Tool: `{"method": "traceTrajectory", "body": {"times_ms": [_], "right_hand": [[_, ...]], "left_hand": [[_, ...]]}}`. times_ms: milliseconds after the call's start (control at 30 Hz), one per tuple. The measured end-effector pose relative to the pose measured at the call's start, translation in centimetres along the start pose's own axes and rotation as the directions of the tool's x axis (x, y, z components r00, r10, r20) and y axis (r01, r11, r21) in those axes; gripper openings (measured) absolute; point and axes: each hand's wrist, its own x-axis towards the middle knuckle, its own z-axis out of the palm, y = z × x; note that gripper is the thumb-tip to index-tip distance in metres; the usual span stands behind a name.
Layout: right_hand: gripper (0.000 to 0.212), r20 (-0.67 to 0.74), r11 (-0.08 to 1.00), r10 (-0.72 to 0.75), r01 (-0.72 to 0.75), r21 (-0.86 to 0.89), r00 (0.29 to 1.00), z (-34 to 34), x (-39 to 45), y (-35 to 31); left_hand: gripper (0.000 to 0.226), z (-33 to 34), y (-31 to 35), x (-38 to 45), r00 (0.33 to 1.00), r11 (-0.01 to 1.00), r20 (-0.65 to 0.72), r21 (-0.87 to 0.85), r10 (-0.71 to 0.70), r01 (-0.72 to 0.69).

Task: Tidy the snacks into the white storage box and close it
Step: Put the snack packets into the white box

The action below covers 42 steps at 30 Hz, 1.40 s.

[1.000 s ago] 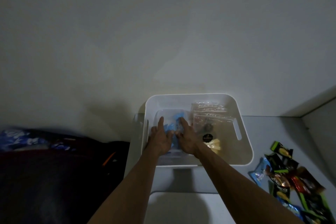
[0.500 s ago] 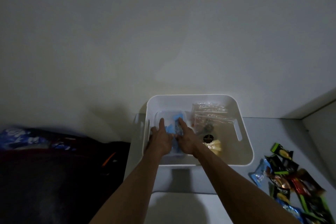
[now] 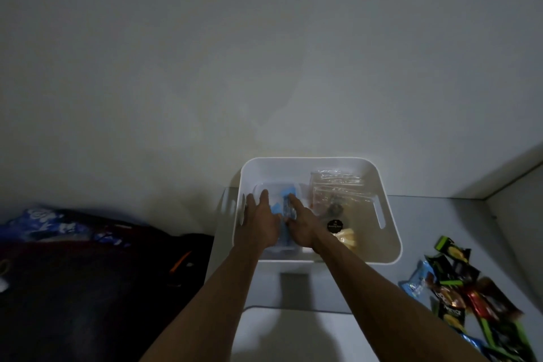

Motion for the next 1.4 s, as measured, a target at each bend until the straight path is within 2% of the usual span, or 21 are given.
{"method": "traceTrajectory", "body": {"times_ms": [67,200,267,367,467,633,733,867,933,1067,1233,1333,1400], "right_hand": [[0.057,0.018,0.999,0.046,-0.047,0.009,0.999,-0.3,-1.2,-1.1],[0.049,-0.127,0.994,0.004,-0.019,-0.112,0.992,-1.9,-4.6,-3.6],[0.049,-0.193,0.994,-0.010,-0.011,-0.107,0.981,-3.1,-6.5,-5.0],[0.056,-0.302,0.999,-0.040,0.038,-0.012,0.952,-5.2,-10.2,-6.5],[0.053,-0.393,0.994,-0.089,0.105,0.019,0.915,-6.5,-14.6,-7.1],[0.041,-0.446,0.959,-0.080,0.191,0.210,0.891,-7.7,-24.2,-5.3],[0.034,-0.438,0.940,-0.038,0.181,0.289,0.898,-8.0,-29.5,-1.7],[0.026,-0.445,0.927,0.078,0.100,0.363,0.892,-7.9,-36.4,6.0],[0.023,-0.482,0.922,0.160,0.045,0.385,0.861,-7.7,-38.7,10.6],[0.019,-0.573,0.955,0.250,-0.102,0.279,0.780,-8.1,-41.3,18.8],[0.033,-0.669,0.965,0.260,-0.179,0.189,0.697,-10.2,-40.3,26.1],[0.039,-0.689,0.980,0.186,-0.182,0.080,0.701,-12.2,-37.9,29.4],[0.046,-0.658,0.981,0.140,-0.192,-0.006,0.740,-13.4,-35.9,31.4]], "left_hand": [[0.070,-0.9,0.5,-0.8,0.998,0.999,-0.047,-0.030,0.030,-0.031],[0.067,-3.6,2.1,-3.3,0.991,0.990,-0.105,-0.102,0.086,-0.097],[0.066,-5.0,3.1,-5.0,0.984,0.985,-0.141,-0.118,0.110,-0.127],[0.064,-6.8,4.5,-8.0,0.963,0.971,-0.209,-0.129,0.171,-0.200],[0.062,-7.6,5.5,-11.2,0.930,0.951,-0.280,-0.132,0.236,-0.281],[0.051,-6.3,6.8,-17.8,0.917,0.906,-0.265,-0.224,0.299,-0.360],[0.042,-3.7,7.1,-21.6,0.921,0.889,-0.199,-0.255,0.336,-0.379],[0.036,1.9,7.9,-25.9,0.929,0.880,-0.066,-0.303,0.365,-0.367],[0.036,5.1,8.2,-27.4,0.926,0.885,-0.002,-0.295,0.376,-0.360],[0.041,11.7,8.8,-28.8,0.910,0.891,0.094,-0.267,0.404,-0.368],[0.054,19.7,10.6,-28.9,0.902,0.898,0.111,-0.201,0.418,-0.392],[0.057,24.2,12.5,-28.0,0.908,0.911,0.079,-0.077,0.411,-0.405],[0.058,27.4,13.5,-26.5,0.895,0.895,0.006,0.019,0.446,-0.446]]}}
